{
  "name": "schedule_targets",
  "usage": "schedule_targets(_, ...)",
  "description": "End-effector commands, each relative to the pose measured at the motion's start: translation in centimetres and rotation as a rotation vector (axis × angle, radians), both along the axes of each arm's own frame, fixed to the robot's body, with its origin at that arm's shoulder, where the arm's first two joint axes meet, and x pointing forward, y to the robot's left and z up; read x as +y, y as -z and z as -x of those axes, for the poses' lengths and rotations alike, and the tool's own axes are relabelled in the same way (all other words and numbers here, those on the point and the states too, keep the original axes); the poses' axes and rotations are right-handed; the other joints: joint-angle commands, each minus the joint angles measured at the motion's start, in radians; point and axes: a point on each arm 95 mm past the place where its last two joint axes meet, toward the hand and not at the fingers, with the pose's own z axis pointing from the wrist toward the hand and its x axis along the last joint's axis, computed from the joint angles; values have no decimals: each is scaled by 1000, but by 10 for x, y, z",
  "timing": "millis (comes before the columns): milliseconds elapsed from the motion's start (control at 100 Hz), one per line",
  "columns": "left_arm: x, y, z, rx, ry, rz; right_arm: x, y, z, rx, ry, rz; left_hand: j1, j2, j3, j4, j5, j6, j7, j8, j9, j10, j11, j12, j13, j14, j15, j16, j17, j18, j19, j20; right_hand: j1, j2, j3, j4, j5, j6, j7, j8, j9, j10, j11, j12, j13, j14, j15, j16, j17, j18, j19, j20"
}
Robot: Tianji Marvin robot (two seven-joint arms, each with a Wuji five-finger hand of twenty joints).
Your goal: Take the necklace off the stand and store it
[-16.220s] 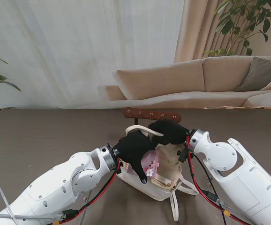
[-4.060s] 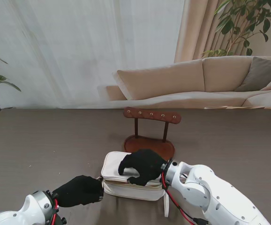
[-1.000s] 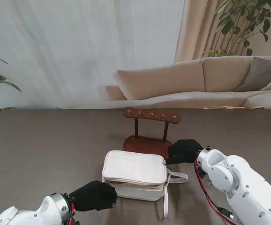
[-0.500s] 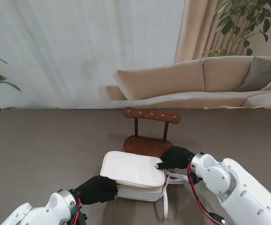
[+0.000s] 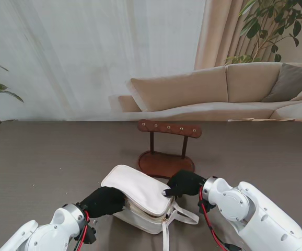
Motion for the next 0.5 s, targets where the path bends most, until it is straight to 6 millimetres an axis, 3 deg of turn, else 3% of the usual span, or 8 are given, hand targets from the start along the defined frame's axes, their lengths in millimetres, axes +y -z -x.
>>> schedule_targets(0, 4, 0, -3, 17, -4, -13, 26, -2, 14, 4, -55, -55, 41, 7, 33, -14, 50, -76, 105, 27, 5, 3, -14, -9, 39, 61, -33, -5, 31, -56, 56, 8, 21, -6, 56, -15, -6, -150, -10, 11, 19, -42, 14, 14, 42, -6, 15, 13, -131, 21, 46, -7)
schedule_targets(210, 18, 3, -16, 31, -35, -57, 45, 1, 28, -8, -82, -116, 40, 8, 34, -15, 49, -77, 105, 27, 1, 4, -22, -16, 33, 67, -55, -18, 25, -57, 49, 3, 19, -3, 54, -14, -19, -153, -14, 15, 14, -37, 16, 14, 44, -3, 18, 13, -129, 23, 50, -8)
schedule_targets(310, 23, 4, -26, 29, -40, -78, 42, -9, 44, -4, -97, -138, 39, 8, 33, -16, 49, -77, 104, 27, 1, 2, -23, -17, 36, 67, -62, -22, 25, -57, 48, 1, 19, -3, 53, -14, -19, -152, -14, 16, 13, -35, 16, 14, 43, -2, 19, 14, -129, 22, 51, -9)
schedule_targets(490, 26, 2, -44, 18, -32, -118, 45, -5, 52, 9, -114, -158, 37, 9, 31, -17, 47, -82, 107, 29, -1, -1, -29, -21, 39, 68, -75, -30, 24, -57, 47, 0, 22, -5, 51, -14, -26, -154, -16, 18, 10, -33, 17, 14, 45, 1, 21, 13, -130, 23, 52, -11)
